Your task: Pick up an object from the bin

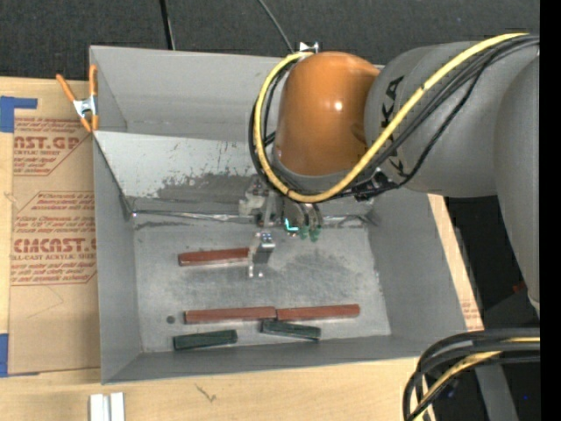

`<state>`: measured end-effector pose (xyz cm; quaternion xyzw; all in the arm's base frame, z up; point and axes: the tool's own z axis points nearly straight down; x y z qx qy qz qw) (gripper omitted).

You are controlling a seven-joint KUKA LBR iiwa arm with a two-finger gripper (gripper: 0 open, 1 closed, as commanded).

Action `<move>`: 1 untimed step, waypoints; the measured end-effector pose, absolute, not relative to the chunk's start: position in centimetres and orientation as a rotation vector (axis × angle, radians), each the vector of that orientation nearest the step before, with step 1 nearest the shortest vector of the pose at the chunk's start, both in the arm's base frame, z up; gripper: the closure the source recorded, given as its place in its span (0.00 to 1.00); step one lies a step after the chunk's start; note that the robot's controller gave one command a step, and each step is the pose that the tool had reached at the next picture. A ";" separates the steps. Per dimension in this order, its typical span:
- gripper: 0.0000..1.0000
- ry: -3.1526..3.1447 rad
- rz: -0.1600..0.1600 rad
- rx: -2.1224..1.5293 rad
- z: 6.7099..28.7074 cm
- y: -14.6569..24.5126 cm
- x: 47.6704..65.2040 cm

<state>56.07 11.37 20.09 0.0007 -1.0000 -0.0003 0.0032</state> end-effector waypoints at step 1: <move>0.00 -3.143 -0.002 0.000 20.5 11.3 56.3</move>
Offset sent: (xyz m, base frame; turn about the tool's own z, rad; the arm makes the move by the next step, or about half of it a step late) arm 0.0214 0.0154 -0.1309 0.1007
